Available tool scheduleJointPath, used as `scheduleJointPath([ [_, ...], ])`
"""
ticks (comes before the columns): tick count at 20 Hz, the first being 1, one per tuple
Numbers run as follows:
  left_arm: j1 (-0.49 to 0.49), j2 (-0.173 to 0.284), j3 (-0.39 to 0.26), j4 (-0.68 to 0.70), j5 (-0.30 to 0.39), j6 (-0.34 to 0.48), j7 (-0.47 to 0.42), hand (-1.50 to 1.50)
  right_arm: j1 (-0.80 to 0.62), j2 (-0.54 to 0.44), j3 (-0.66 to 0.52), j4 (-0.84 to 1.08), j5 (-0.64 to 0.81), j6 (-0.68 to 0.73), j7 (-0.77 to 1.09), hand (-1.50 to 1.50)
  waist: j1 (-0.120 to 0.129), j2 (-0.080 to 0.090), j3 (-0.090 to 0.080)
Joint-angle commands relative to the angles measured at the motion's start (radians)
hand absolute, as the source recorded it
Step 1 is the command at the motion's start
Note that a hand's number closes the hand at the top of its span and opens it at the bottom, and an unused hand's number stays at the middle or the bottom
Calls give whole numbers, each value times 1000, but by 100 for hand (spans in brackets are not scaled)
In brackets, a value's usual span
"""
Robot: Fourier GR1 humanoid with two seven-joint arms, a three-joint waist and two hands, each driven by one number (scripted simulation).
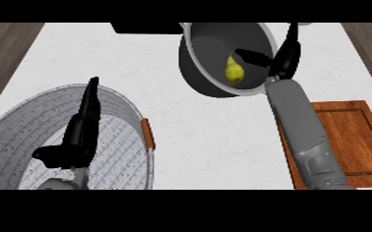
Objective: Pick the pear from the cutting board and place it in the pot
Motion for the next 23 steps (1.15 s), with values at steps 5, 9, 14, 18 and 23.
scheduleJointPath([
  [5,25,20,30,-83,-15,-21,71,0,142,-65,-68,-71,-151,108,-233,-150,-8,-4,-3],
  [9,44,-55,11,-11,-51,-21,-12,0,179,-91,-38,-148,-161,129,-158,-150,-14,-5,-4],
  [14,61,-55,31,27,-62,-39,-57,0,226,-150,-57,-182,-205,179,-205,-150,-13,-4,-4],
  [18,85,-57,10,-57,-66,-27,2,0,268,-148,-131,-138,-277,154,-332,-150,-8,-3,-3],
  [23,10,-65,64,41,-53,-57,-5,0,345,-202,-149,-231,-317,184,-303,-150,-15,-4,-4],
])
